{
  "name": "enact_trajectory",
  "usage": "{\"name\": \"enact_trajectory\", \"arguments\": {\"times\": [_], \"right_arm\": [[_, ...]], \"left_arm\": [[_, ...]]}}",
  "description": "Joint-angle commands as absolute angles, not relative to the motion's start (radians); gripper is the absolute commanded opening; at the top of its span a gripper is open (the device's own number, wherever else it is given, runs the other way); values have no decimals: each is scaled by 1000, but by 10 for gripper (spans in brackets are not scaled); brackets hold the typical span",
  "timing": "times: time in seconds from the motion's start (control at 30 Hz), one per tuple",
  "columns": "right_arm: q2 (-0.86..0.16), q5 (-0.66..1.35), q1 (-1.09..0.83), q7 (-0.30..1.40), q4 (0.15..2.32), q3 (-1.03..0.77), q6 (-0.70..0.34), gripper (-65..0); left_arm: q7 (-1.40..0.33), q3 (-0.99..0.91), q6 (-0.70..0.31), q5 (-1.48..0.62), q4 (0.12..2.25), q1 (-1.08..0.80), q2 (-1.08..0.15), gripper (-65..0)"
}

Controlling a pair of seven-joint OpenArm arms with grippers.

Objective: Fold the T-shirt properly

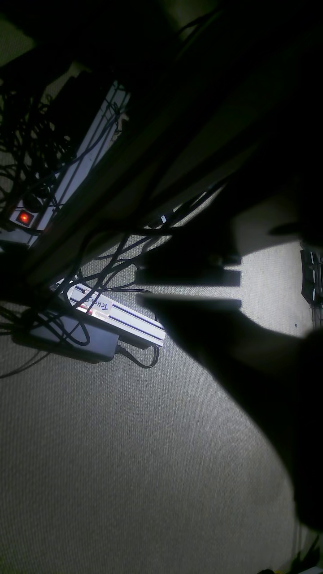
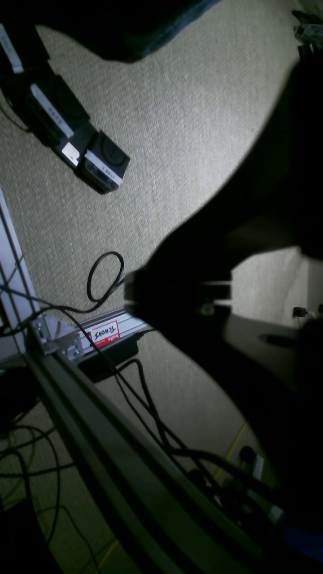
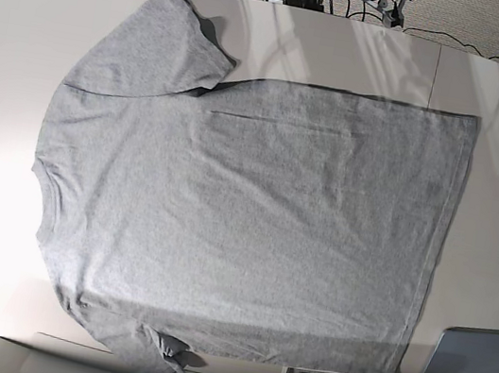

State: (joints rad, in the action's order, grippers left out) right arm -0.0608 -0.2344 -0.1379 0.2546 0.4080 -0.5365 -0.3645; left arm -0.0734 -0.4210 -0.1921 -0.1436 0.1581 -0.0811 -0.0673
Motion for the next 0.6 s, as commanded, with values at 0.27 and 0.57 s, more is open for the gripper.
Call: {"name": "enact_trajectory", "arguments": {"times": [0.27,0.57], "right_arm": [[-97,-226,-139,283,417,-536,-377,-650],[-122,-354,-139,295,417,-536,-487,-650]], "left_arm": [[-76,-422,-208,-92,162,-86,-70,-624],[2,-421,-292,178,162,-86,-73,-624]]}}
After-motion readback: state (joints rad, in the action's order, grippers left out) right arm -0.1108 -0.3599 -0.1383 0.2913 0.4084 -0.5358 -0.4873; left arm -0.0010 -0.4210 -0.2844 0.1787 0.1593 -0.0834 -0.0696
